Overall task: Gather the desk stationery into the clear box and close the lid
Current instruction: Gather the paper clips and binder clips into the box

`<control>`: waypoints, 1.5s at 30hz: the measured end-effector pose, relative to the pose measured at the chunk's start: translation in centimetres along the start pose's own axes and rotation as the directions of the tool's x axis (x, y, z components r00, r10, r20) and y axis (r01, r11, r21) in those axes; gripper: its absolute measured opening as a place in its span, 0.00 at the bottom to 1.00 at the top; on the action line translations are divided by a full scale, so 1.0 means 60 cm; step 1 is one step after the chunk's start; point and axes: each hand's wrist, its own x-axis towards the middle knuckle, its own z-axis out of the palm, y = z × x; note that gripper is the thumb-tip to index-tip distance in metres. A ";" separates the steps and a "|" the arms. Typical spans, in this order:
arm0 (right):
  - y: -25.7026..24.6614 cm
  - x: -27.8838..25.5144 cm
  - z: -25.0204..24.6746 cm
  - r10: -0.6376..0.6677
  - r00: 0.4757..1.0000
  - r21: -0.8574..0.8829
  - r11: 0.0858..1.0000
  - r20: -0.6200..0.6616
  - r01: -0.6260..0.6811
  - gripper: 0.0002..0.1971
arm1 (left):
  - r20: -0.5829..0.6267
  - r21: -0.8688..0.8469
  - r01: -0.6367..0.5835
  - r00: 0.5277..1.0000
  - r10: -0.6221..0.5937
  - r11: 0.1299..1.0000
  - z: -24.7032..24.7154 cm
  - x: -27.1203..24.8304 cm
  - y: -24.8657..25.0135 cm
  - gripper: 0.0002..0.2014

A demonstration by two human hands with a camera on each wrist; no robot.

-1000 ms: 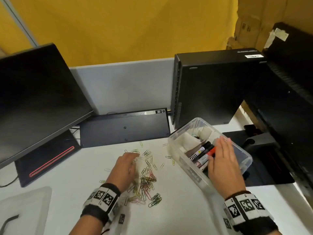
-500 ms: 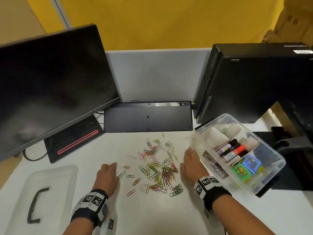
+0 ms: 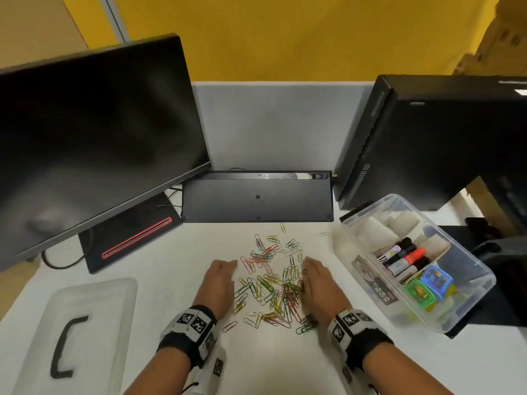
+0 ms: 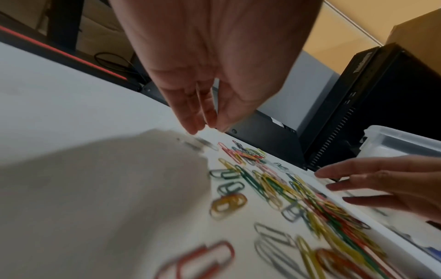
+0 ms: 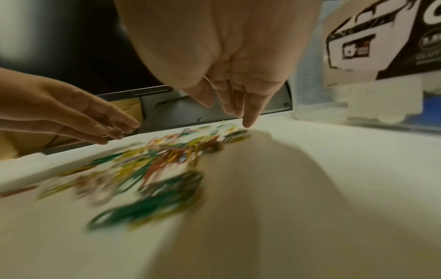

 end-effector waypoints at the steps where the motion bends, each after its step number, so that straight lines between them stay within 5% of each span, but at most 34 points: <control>1: 0.000 0.016 -0.012 0.011 1.000 -0.016 1.000 -0.027 -0.011 0.25 | -0.027 0.043 -0.013 1.000 0.014 0.999 -0.006 0.011 0.000 0.24; 9: -0.005 0.125 -0.064 0.236 0.969 -0.171 0.960 0.079 -0.220 0.27 | 0.224 0.265 -0.045 0.974 -0.016 0.963 -0.004 0.082 0.043 0.35; 14: -0.012 0.071 0.002 0.064 0.996 -0.047 0.997 0.067 -0.060 0.32 | 0.316 0.197 -0.038 0.949 -0.027 0.980 0.040 0.043 0.041 0.43; 18: -0.030 0.013 0.023 -0.023 0.997 -0.080 0.996 0.070 0.028 0.30 | 0.291 0.115 -0.120 0.953 0.082 0.986 0.057 0.007 0.036 0.43; 23: -0.053 0.104 -0.024 -0.082 0.995 -0.079 0.994 -0.058 0.078 0.26 | 0.130 0.145 -0.095 0.989 0.076 0.985 0.021 0.068 0.055 0.34; 29: -0.064 0.191 -0.018 -0.031 0.984 -0.196 0.978 0.177 0.066 0.37 | 0.294 0.357 -0.221 0.949 0.116 0.908 0.015 0.158 0.080 0.39; 38: -0.003 0.056 0.033 -0.250 0.946 -0.182 0.940 0.205 0.288 0.36 | 0.328 0.387 -0.318 0.925 0.193 0.865 0.036 0.068 0.037 0.39; 45: 0.003 -0.012 -0.005 -0.259 0.965 -0.110 0.959 0.036 0.261 0.23 | 0.125 0.313 -0.209 0.976 0.178 0.926 -0.002 -0.013 0.006 0.28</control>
